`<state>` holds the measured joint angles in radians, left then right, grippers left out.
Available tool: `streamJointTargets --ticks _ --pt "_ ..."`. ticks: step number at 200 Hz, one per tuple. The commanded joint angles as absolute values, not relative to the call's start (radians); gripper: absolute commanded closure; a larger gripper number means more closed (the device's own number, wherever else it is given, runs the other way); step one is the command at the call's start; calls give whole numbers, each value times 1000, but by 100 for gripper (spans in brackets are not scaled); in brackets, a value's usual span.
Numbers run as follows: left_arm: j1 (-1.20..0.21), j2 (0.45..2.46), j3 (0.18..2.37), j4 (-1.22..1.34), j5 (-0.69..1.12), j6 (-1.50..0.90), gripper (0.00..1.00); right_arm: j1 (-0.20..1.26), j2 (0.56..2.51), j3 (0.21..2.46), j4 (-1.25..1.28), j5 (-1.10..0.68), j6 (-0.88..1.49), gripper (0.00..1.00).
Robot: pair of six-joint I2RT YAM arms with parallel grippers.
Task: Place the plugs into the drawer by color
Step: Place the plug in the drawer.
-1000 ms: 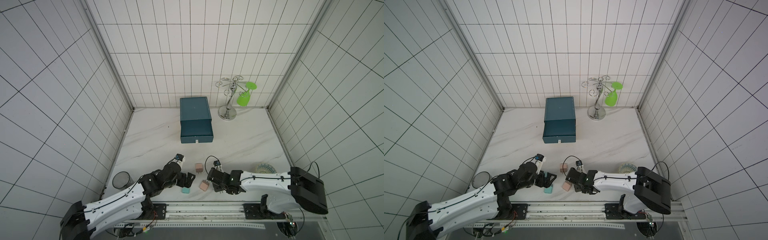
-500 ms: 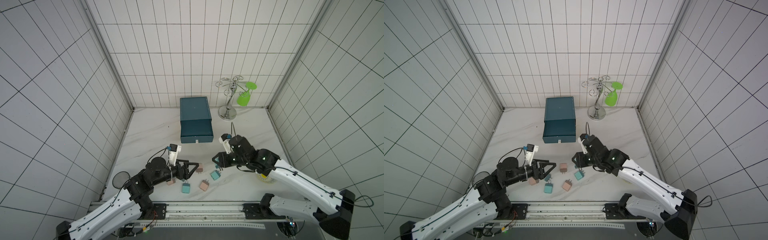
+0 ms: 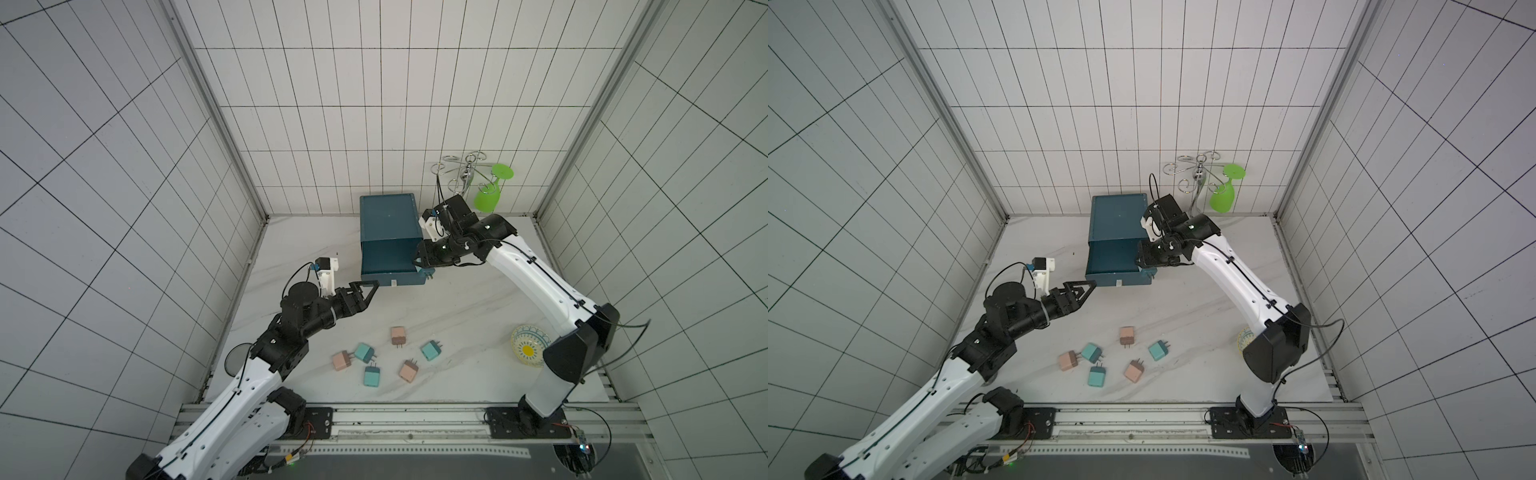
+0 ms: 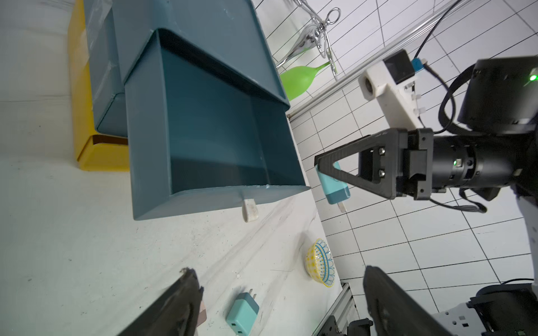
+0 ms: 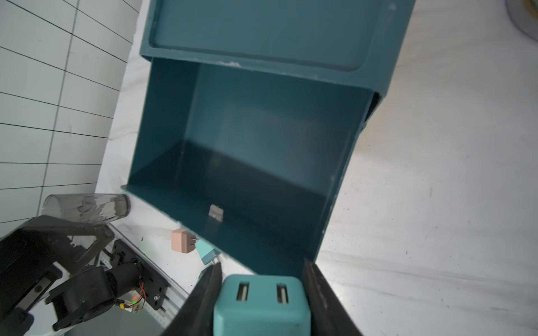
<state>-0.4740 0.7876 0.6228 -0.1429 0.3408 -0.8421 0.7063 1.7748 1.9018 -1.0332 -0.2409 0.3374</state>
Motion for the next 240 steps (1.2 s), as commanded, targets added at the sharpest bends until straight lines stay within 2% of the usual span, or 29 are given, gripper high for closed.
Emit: streamJointTargets --ticks 1,31,110,198,240 --pt "-468 796 613 -119 338 -807 11 711 1836 2021 -1154 -154 296 96" --pt "-467 830 603 -113 331 -792 11 740 1894 2110 -1177 -84 290 98" --pt "-468 868 591 -104 308 -778 9 792 2065 2303 -1249 -44 287 97" --pt "-467 879 593 -99 312 -766 5 811 2163 2343 -1247 167 326 93" --pt "-468 903 597 -101 325 -764 4 809 2221 2374 -1236 197 342 91"
